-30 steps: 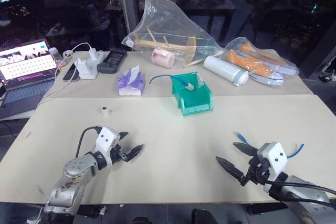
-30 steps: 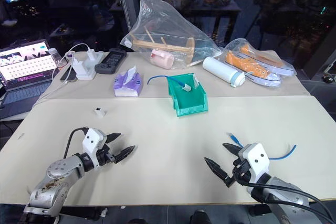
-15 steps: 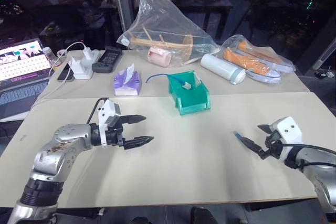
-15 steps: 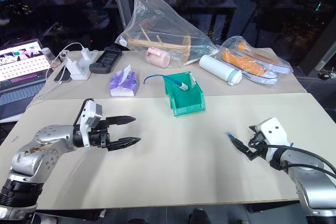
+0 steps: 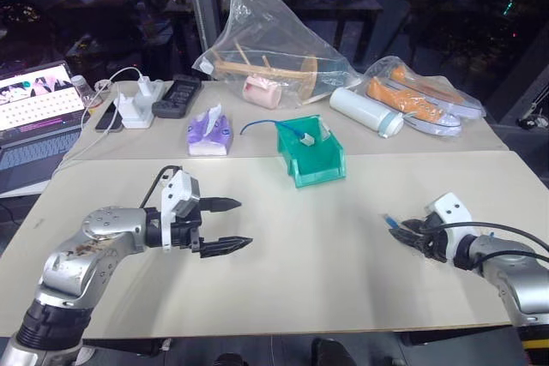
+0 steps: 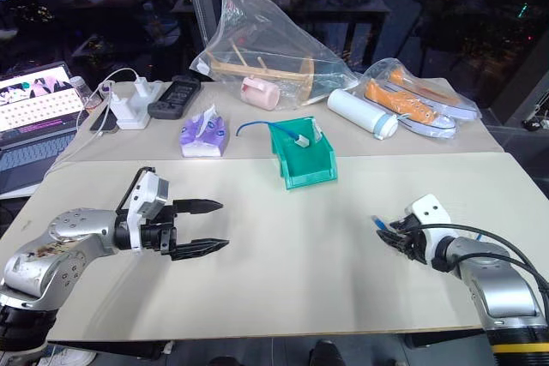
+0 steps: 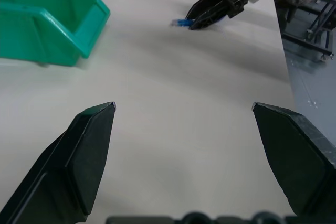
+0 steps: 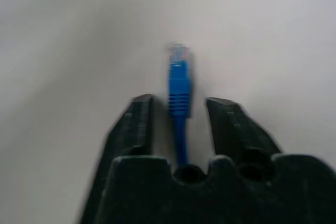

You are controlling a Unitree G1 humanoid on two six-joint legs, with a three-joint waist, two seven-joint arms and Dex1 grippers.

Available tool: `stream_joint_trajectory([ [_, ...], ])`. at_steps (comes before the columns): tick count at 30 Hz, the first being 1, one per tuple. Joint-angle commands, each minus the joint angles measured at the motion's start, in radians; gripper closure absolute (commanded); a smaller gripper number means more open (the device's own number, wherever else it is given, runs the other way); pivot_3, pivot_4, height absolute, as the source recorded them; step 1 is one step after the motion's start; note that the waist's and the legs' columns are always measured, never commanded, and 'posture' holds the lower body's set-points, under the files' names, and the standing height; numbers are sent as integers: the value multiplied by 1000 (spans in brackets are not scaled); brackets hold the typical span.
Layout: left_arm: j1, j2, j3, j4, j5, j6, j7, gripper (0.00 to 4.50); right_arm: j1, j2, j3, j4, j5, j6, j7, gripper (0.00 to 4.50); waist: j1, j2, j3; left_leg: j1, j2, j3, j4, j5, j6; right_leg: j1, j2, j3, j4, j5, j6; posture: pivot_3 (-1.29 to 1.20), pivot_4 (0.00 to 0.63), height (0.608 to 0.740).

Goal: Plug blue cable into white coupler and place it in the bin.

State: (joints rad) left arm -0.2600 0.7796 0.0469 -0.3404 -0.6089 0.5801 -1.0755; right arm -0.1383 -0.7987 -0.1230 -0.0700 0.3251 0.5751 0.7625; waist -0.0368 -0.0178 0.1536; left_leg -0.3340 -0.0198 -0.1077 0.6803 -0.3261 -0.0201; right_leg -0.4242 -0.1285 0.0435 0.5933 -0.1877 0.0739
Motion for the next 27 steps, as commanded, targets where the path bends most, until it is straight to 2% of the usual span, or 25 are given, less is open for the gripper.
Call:
stream_joint_trajectory([
  [1, -38, 12, -25, 9, 35, -46, -29, 0, -89, -22, 68, -65, 2, -14, 85, 4239, -2, 0, 0, 0, 0, 0, 0, 0, 0, 0, 0, 0, 0, 0, 0, 0, 150, 740],
  [2, -53, 9, -38, 19, 44, -51, -36, 0, -114, -24, 99, -78, -1, -21, 114, 4431, -4, 0, 1, 0, 0, 0, 0, 0, 0, 0, 0, 0, 0, 0, 0, 0, 150, 740],
  [5, -91, 1, -93, 43, 92, -79, -53, 0, -175, -33, 203, -134, -22, -66, 214, 4441, -6, 0, 2, 1, 0, 0, 0, 0, -1, 0, 0, 0, 0, 0, 0, 0, 150, 740],
  [8, -128, -36, -135, 40, 95, -70, -47, 0, -234, -46, 352, -164, -113, -186, 326, 4441, -4, 0, 2, 0, 0, 0, 0, 1, -1, 0, 0, 0, 0, 0, 0, 0, 150, 740],
  [11, -137, -37, -202, 47, 166, -115, -64, 0, -290, -31, 489, -112, -242, -345, 386, 4442, -3, 0, 2, -2, 0, 0, 1, 2, -4, -1, 0, -1, 0, 1, 1, 0, 150, 740],
  [17, -146, -71, -267, 76, 232, -159, -56, 0, -360, 73, 578, 11, -332, -455, 400, 4444, -11, -1, 3, -1, 0, 0, 1, 3, -6, -1, 0, -1, 0, 1, 1, 0, 150, 740],
  [18, -144, -82, -271, 78, 234, -159, -50, 0, -366, 82, 577, 16, -332, -454, 406, 3644, -11, -1, 3, -1, 0, 0, 1, 3, -5, -1, 0, 0, 0, 1, 1, 0, 150, 740],
  [22, -135, -120, -311, 96, 278, -177, -35, 0, -357, 93, 520, -33, -270, -375, 426, 2564, -6, -1, 3, -1, 0, 0, 1, 2, -5, -1, 0, 0, 1, 1, 1, 0, 150, 740],
  [27, -155, -177, -382, 159, 367, -219, -5, 0, -306, 45, 356, -212, -127, -169, 401, 800, 2, 0, 3, -2, 0, 0, 2, 3, -5, -1, 0, -1, 1, 1, 1, 0, 150, 740],
])
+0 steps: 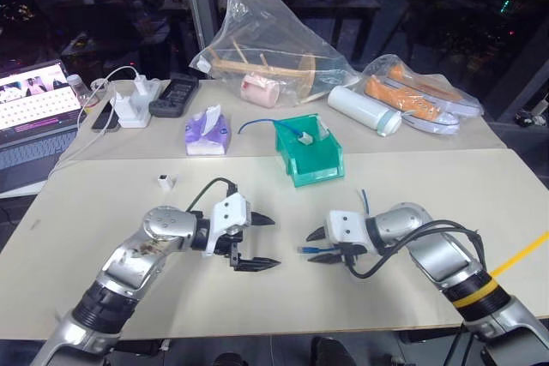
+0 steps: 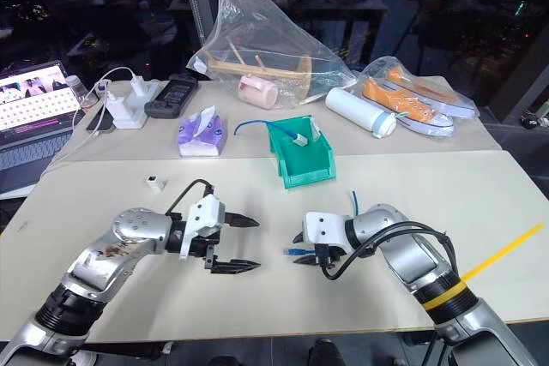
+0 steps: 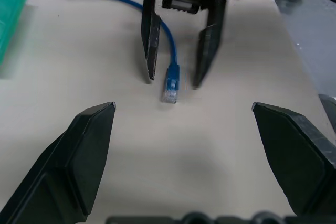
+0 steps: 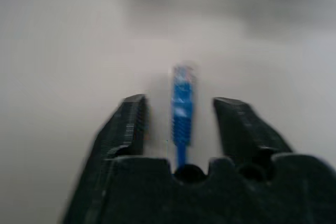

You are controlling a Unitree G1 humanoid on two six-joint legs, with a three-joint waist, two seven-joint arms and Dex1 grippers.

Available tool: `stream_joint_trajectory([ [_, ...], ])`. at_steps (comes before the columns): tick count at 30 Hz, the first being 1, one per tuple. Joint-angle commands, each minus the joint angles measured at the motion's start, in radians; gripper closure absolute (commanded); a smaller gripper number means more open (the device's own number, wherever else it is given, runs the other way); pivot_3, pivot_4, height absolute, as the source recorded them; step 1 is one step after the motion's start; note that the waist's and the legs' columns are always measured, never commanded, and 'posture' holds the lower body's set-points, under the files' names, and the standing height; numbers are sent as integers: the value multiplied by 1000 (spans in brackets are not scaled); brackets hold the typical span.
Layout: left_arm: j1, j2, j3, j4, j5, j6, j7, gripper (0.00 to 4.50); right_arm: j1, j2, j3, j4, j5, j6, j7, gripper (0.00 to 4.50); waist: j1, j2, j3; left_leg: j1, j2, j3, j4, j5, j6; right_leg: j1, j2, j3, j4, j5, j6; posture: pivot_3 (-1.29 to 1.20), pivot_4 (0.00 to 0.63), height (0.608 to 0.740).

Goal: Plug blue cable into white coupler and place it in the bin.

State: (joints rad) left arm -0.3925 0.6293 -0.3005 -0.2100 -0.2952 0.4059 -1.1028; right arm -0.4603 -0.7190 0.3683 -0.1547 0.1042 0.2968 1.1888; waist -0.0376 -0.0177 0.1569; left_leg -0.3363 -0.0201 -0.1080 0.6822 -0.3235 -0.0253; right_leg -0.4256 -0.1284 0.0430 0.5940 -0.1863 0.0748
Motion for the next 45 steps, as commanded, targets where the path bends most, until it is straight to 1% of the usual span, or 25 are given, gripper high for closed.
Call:
stream_joint_trajectory([
  [1, -34, -40, -48, 52, 75, -59, 29, 0, 31, -40, -180, -157, 120, 148, -48, 429, 7, 0, 0, 0, 0, 0, 0, 0, 0, 0, 0, 0, 0, 0, 0, 0, 150, 740],
  [2, -45, -51, -63, 76, 100, -78, 35, 0, 48, -49, -218, -186, 146, 185, -64, 102, 13, 0, 0, 0, 0, 0, 0, 0, 0, 0, 0, 0, 0, 0, 0, 0, 150, 740],
  [5, -90, -103, -92, 169, 165, -127, 73, 0, 113, -71, -339, -262, 234, 319, -113, 102, 25, 0, 0, 0, 0, 0, 1, -1, 1, 0, 0, 0, 0, 0, 0, 0, 150, 740],
  [10, -131, -179, -110, 260, 164, -143, 46, 0, 218, -76, -521, -387, 359, 487, -207, 102, 29, 0, 0, 0, 0, 0, 2, -2, 3, 1, 0, 0, 0, 0, 0, 0, 150, 740],
  [14, -114, -228, -129, 286, 167, -155, 34, 0, 262, -82, -587, -449, 395, 553, -278, 102, 24, 0, 0, 0, 0, 0, 2, -2, 4, 2, 0, 0, 0, 0, 0, 0, 150, 740],
  [20, -104, -248, -140, 325, 189, -164, 29, 0, 301, -76, -641, -497, 426, 593, -364, 102, 25, 0, 0, 0, 0, 0, 2, -2, 4, 2, 0, 0, 0, 0, 0, 0, 150, 740],
  [22, -105, -253, -147, 340, 200, -174, 30, 516, 318, -81, -650, -509, 434, 594, -376, 68, 26, 0, 0, 0, 0, 0, 3, -2, 4, 2, 0, 0, 0, 0, 1, 0, 150, 740],
  [23, -104, -259, -146, 345, 199, -172, 34, 673, 325, -83, -654, -514, 440, 594, -382, 68, 26, 0, 0, 0, 0, 0, 3, -2, 4, 2, 0, 0, 0, 1, 1, 0, 150, 740],
  [25, -99, -269, -148, 354, 202, -172, 40, 1395, 337, -89, -664, -526, 455, 602, -395, 68, 26, 0, 0, 1, 0, 0, 3, -2, 4, 3, 0, 0, 0, 1, 1, 0, 150, 740],
  [26, -94, -276, -148, 359, 203, -172, 45, 1635, 343, -92, -675, -537, 468, 624, -407, 68, 26, 0, 0, 1, 0, 0, 3, -2, 4, 3, 0, 0, 0, 1, 1, 0, 150, 740],
  [27, -89, -282, -148, 362, 202, -169, 47, 2095, 349, -92, -688, -546, 485, 659, -425, 68, 27, 0, 0, 1, 0, 0, 3, -2, 4, 3, 0, 0, 0, 1, 1, 0, 150, 740],
  [28, -88, -287, -147, 366, 202, -168, 48, 2413, 352, -93, -696, -551, 497, 682, -439, 68, 28, 0, 0, 0, 0, 0, 3, -2, 4, 3, 0, 0, 0, 1, 1, 0, 150, 740],
  [33, -106, -315, -136, 367, 192, -165, 52, 4117, 417, 24, -840, -583, 695, 927, -562, 68, 37, 0, 0, 1, 0, 0, 3, -2, 4, 3, 0, 0, 0, 1, 1, 0, 150, 740],
  [34, -113, -327, -123, 359, 180, -157, 59, 4356, 432, 87, -901, -583, 769, 987, -612, 68, 39, 0, 0, 1, 0, 0, 3, -2, 5, 4, 0, 0, 0, 1, 1, 0, 150, 740],
  [35, -117, -335, -114, 353, 173, -152, 64, 4415, 438, 131, -944, -583, 826, 1030, -652, 68, 41, 0, 0, 0, 0, 0, 3, -2, 5, 3, 0, 0, 0, 1, 1, 0, 150, 740],
  [36, -123, -350, -93, 340, 159, -142, 81, 4416, 452, 217, -1002, -566, 938, 1053, -764, 68, 42, 0, 0, 0, 0, -1, 3, -2, 5, 3, 0, 0, 0, 1, 1, 0, 150, 740],
  [37, -128, -362, -77, 328, 149, -136, 97, 4416, 478, 280, -1034, -549, 1066, 1039, -881, 68, 44, 0, 0, 0, 0, 0, 4, -2, 5, 3, 0, 0, 0, 1, 1, 0, 150, 740],
  [38, -132, -373, -64, 318, 141, -134, 110, 4416, 511, 318, -1037, -536, 1197, 999, -1002, 68, 44, 0, 0, 0, 0, -1, 4, -2, 5, 2, 0, 0, 0, 1, 1, 0, 150, 740],
  [39, -133, -380, -56, 311, 137, -133, 117, 4416, 537, 332, -1032, -527, 1305, 961, -1102, 68, 45, 0, 0, 0, 0, -1, 4, -2, 5, 2, 0, 0, 0, 1, 0, 0, 150, 740],
  [40, -138, -396, -38, 296, 122, -122, 131, 4416, 580, 349, -990, -531, 1417, 895, -1216, 68, 45, 0, 0, 0, 0, -1, 4, -2, 5, 2, 0, 0, 1, 1, 1, 0, 150, 740],
  [41, -145, -418, -18, 281, 103, -97, 153, 4416, 617, 377, -928, -534, 1556, 790, -1358, 68, 44, 1, 0, 0, 0, -1, 4, -2, 5, 2, 0, 0, 0, 1, 1, 0, 150, 740],
  [42, -150, -433, -4, 269, 90, -77, 169, 4416, 643, 386, -879, -539, 1664, 706, -1469, 68, 42, 1, 0, 0, 0, -1, 4, -2, 5, 2, 0, 0, 1, 1, 1, 0, 150, 740],
  [43, -155, -467, 17, 252, 57, -38, 195, 4416, 648, 397, -828, -546, 1726, 641, -1560, 68, 38, 1, 0, 1, 0, -1, 4, -2, 5, 2, 0, 0, 0, 1, 1, 0, 150, 740],
  [45, -159, -512, 36, 225, 16, 17, 224, 4416, 635, 397, -762, -558, 1790, 542, -1671, 68, 30, 1, 0, 1, 0, 0, 4, -2, 5, 2, 0, 1, 0, 1, 1, 0, 150, 740],
])
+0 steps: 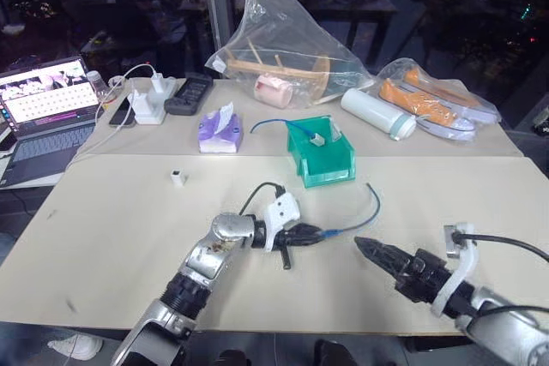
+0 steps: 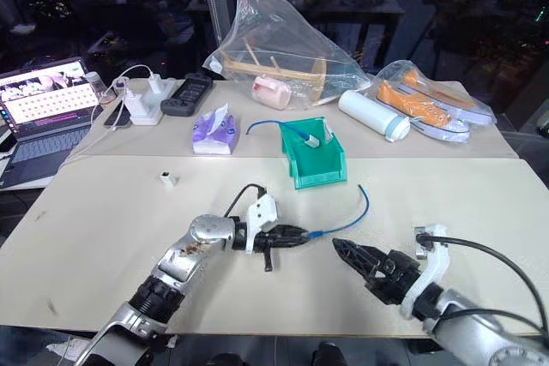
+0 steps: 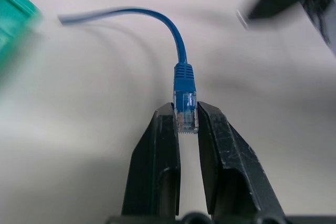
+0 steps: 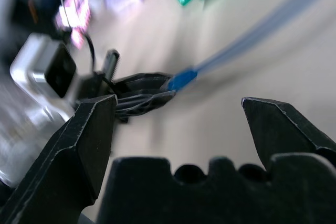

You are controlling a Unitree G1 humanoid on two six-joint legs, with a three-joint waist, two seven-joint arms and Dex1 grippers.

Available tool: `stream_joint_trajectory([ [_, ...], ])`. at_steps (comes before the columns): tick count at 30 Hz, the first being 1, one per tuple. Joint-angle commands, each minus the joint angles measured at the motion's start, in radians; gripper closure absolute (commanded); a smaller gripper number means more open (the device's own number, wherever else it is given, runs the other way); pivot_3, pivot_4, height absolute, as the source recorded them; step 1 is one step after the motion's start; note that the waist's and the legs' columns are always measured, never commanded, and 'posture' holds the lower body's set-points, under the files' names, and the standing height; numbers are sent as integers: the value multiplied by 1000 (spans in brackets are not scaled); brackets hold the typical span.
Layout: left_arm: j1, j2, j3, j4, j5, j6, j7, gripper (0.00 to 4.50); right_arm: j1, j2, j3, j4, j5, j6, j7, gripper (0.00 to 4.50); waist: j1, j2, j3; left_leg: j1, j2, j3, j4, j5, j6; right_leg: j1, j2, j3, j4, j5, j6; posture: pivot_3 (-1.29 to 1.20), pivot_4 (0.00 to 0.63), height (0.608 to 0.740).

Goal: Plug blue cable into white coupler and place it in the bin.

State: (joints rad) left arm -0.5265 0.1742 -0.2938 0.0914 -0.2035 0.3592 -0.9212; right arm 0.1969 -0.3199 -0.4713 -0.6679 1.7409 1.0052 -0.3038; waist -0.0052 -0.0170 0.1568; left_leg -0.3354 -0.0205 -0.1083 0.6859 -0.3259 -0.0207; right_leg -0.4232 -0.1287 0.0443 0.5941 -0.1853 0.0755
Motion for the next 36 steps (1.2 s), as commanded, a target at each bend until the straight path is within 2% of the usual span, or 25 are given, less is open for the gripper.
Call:
stream_joint_trajectory([
  [1, -24, -72, 32, -91, -88, 86, 51, 4416, -36, 4, 102, -51, 172, -217, -222, 68, -7, 0, 0, 0, 0, 0, 0, 0, 0, 0, 0, 0, 0, 0, 0, 0, 150, 740],
  [5, -26, -69, 13, -110, -87, 114, 48, 4416, -98, 19, 195, -68, 200, -366, -328, 68, -16, 0, 0, 1, 0, 0, 1, 0, 0, 1, 0, 0, 0, 0, 0, 0, 150, 740],
  [10, -36, -53, -6, -110, -93, 120, 21, 4416, -122, 25, 290, -79, 157, -446, -347, 68, -15, 1, 0, 1, 0, 0, 1, 0, 0, 0, 1, 0, 0, 0, 0, 0, 150, 740],
  [20, -40, -44, -12, -109, -100, 130, 1, 4416, -117, -15, 335, -89, 113, -525, -326, 68, -9, 1, 0, 0, 0, 0, 1, 0, 1, 1, 1, 0, -1, 0, 0, 0, 150, 740],
  [25, -42, -41, -13, -106, -102, 134, -8, 4416, -114, -21, 359, -101, 87, -546, -311, 1398, -9, 1, 0, 0, 0, 0, 1, 0, 1, 1, 1, 0, -1, 0, 0, 0, 150, 740],
  [33, -45, -34, -12, -99, -114, 136, -8, 4416, -108, -33, 373, -105, 69, -565, -291, 4226, -9, 1, 0, 0, 0, 0, 1, 0, 1, 1, 1, 0, -1, 0, 0, 0, 150, 740],
  [34, -44, -34, -8, -98, -116, 140, 1, 4416, -109, -34, 373, -104, 65, -566, -287, 4464, -9, 1, 0, 0, 0, 0, 1, 0, 1, 1, 1, 0, -1, 0, 0, 0, 150, 740],
  [36, -39, -31, -2, -98, -114, 133, 8, 4416, -108, -36, 372, -105, 58, -570, -279, 4464, -9, 1, 0, 0, 0, 0, 1, 0, 1, 1, 1, 0, -1, 0, 0, 0, 150, 740],
])
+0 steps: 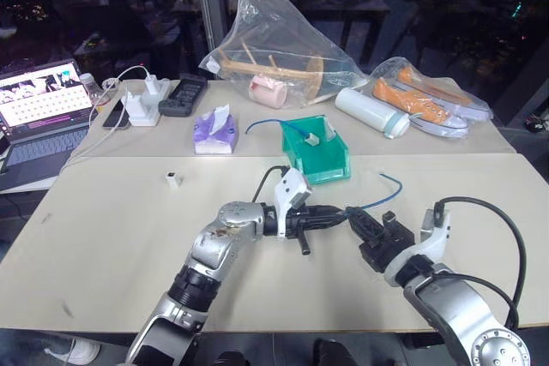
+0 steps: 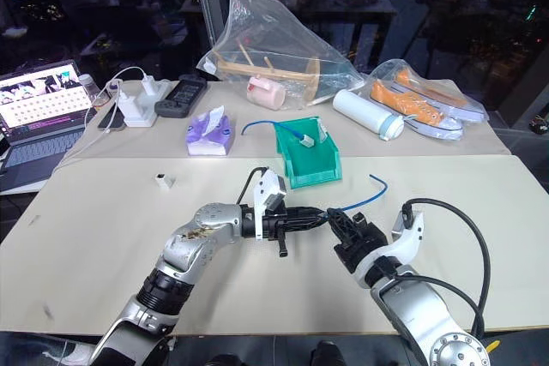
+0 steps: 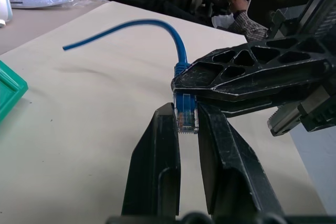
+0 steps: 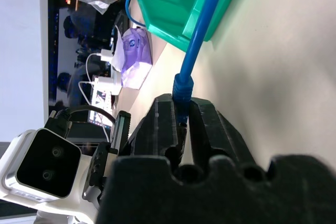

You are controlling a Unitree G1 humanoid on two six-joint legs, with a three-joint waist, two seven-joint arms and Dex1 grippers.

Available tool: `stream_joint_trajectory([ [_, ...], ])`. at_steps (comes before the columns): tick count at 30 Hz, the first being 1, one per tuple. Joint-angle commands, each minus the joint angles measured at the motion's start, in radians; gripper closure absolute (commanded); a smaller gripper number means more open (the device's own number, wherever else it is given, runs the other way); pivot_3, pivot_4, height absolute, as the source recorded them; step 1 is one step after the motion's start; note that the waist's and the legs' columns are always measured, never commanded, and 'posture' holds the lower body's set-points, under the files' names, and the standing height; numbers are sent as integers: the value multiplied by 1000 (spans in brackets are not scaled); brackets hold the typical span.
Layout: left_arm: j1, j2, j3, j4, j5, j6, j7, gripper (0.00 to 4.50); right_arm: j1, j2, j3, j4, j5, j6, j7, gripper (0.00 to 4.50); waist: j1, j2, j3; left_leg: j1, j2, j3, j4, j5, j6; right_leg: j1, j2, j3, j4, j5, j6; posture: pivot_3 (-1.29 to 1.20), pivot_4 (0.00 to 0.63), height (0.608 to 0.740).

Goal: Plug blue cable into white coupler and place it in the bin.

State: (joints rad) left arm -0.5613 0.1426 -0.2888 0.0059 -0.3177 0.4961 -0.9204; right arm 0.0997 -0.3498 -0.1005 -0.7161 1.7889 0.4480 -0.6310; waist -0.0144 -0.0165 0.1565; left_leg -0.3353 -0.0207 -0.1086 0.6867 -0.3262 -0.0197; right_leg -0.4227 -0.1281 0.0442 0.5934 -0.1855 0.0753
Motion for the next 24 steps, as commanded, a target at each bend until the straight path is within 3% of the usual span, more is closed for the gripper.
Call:
stream_joint_trajectory([
  [1, -3, 4, -7, -12, -1, -5, 5, 4416, -9, -7, 2, -57, 9, -14, 52, 4464, 0, 0, 0, 0, 0, 0, 0, 0, 0, 0, 0, 0, 0, 0, 0, 0, 150, 740],
  [3, 10, 33, 0, -28, -28, 20, -30, 3389, -11, -10, 2, -57, 0, -17, 58, 4500, 0, 0, 0, 0, 0, 0, 0, 0, 0, 0, 0, 0, 0, 0, 0, 0, 150, 740],
  [8, 27, 113, 54, -29, -10, -13, -16, 1612, -14, -41, -9, -59, -49, -13, 96, 4500, -3, 0, 0, 0, 0, 0, 0, 0, 0, -1, 0, 0, 0, 0, 0, 0, 150, 740],
  [12, 62, 159, 151, -41, -41, 5, 25, 114, -51, -146, -15, -55, -131, 42, 163, 4500, -4, 0, 0, 0, 0, 0, 0, 0, 0, -1, 0, 0, 0, 0, 0, 0, 150, 740],
  [18, 231, 171, 357, -126, -18, -32, 269, 114, -138, -264, 23, -52, -148, 118, 282, 4500, -6, 1, 0, 0, 0, 0, -1, 0, 0, -1, 0, 0, 0, 0, -1, 0, 150, 740],
  [21, 347, 169, 511, -142, -6, -98, 403, 114, -169, -255, 65, -33, -159, 134, 305, 4500, 0, 0, 0, 0, 0, -1, -1, 0, 0, -2, 0, 0, 0, 0, 0, 0, 150, 740],
  [24, 369, 167, 601, -74, 13, -154, 515, 114, -186, -245, 90, -14, -169, 145, 326, 4500, 1, 0, 0, 0, 0, -1, -1, 0, 0, -2, 0, 0, 0, 0, -1, 0, 150, 740],
])
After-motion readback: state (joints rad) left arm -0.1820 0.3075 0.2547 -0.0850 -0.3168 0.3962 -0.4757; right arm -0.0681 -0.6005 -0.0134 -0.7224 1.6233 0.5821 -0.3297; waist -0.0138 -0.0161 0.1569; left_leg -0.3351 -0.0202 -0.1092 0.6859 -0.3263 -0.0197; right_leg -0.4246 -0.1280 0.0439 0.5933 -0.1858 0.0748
